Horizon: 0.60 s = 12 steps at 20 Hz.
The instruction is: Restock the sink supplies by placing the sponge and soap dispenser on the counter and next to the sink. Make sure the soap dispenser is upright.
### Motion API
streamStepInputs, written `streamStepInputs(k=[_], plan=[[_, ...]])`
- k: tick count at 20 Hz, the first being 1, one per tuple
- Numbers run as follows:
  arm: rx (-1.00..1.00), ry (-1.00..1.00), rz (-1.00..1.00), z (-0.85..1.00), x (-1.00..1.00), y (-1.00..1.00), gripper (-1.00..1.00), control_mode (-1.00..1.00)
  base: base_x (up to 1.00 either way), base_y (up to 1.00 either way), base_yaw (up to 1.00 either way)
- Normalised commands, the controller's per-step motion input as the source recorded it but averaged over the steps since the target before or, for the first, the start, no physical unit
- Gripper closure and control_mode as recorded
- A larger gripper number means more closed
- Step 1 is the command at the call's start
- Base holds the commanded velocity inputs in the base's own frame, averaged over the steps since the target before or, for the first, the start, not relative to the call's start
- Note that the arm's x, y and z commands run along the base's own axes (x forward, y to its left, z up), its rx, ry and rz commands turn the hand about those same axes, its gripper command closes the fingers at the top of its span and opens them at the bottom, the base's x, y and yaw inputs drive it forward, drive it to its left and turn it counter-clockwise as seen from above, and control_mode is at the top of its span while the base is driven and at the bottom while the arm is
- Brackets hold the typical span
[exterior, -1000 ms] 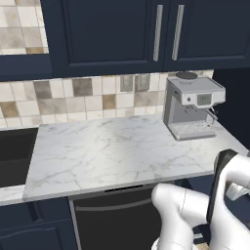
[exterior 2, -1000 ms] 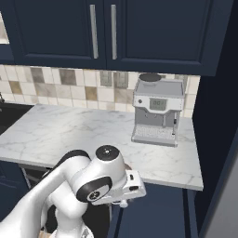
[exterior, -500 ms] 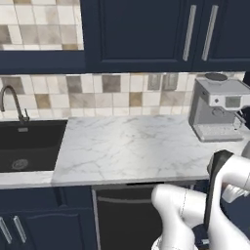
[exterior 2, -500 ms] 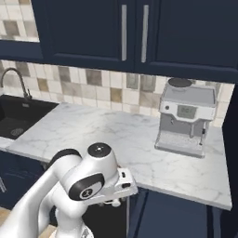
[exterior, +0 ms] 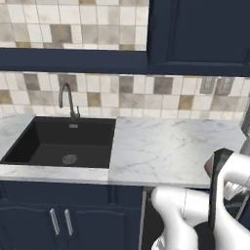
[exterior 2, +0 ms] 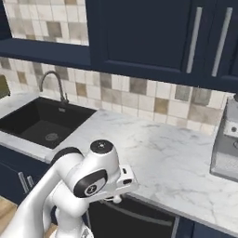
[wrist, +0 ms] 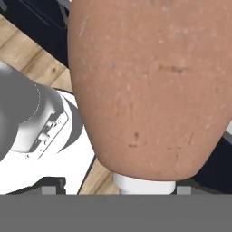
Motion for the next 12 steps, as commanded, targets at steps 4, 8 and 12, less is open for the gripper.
streamStepInputs(k=[4, 8, 12], plan=[[0.0, 0.0, 0.0, 0.0, 0.0, 0.0, 1.0, 1.0, 0.5, 1.0, -0.05], [0.0, 0.0, 0.0, 0.0, 0.0, 0.0, 1.0, 1.0, 0.33, 0.99, -0.08], [0.0, 0.0, 0.0, 0.01, 0.21, -0.01, 1.0, -1.0, 0.35, 0.23, -0.04]])
